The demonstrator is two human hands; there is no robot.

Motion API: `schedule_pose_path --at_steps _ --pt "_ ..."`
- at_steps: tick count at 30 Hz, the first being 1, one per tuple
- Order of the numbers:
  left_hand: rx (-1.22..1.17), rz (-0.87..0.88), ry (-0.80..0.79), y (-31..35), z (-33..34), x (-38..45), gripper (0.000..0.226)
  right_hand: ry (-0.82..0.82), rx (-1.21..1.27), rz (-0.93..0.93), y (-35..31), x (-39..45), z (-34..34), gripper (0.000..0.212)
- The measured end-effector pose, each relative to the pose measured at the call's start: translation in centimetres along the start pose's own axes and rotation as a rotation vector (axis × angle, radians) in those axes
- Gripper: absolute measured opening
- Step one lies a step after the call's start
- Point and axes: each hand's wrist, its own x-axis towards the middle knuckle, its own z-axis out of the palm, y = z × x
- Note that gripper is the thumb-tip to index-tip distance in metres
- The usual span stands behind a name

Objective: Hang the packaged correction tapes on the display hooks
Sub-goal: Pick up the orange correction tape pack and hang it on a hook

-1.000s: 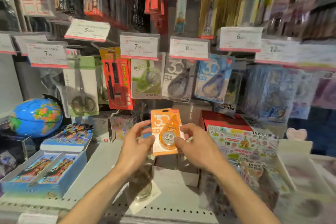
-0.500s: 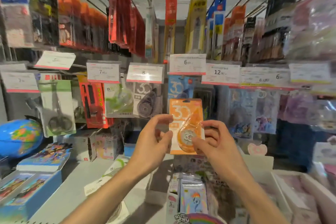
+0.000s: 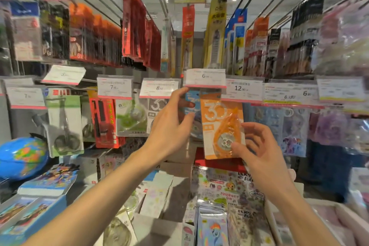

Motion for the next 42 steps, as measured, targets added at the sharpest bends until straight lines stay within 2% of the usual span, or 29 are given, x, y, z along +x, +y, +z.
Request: schedule_pose_path --at_steps 14,30,36,42 --pt "-0.006 0.032 -0.018 -0.7 -1.2 -0.4 0.065 -0.096 -0.038 -0.038 -0.1 2.1 2.7 0.038" --pt "-0.044 0.010 -0.061 -5.7 1.8 -3.1 0.057 0.000 -0.093 -0.012 2.6 2.2 4.7 0.046" --pt "0.013 -0.032 -0.067 -7.2 3.2 -2.0 0.060 -0.014 -0.310 -0.035 4.2 2.8 6.1 0.053" --pt "0.190 -0.060 -0.081 -8.2 3.9 -1.0 0.060 -0.010 -0.526 0.005 5.2 3.3 7.1 0.056"
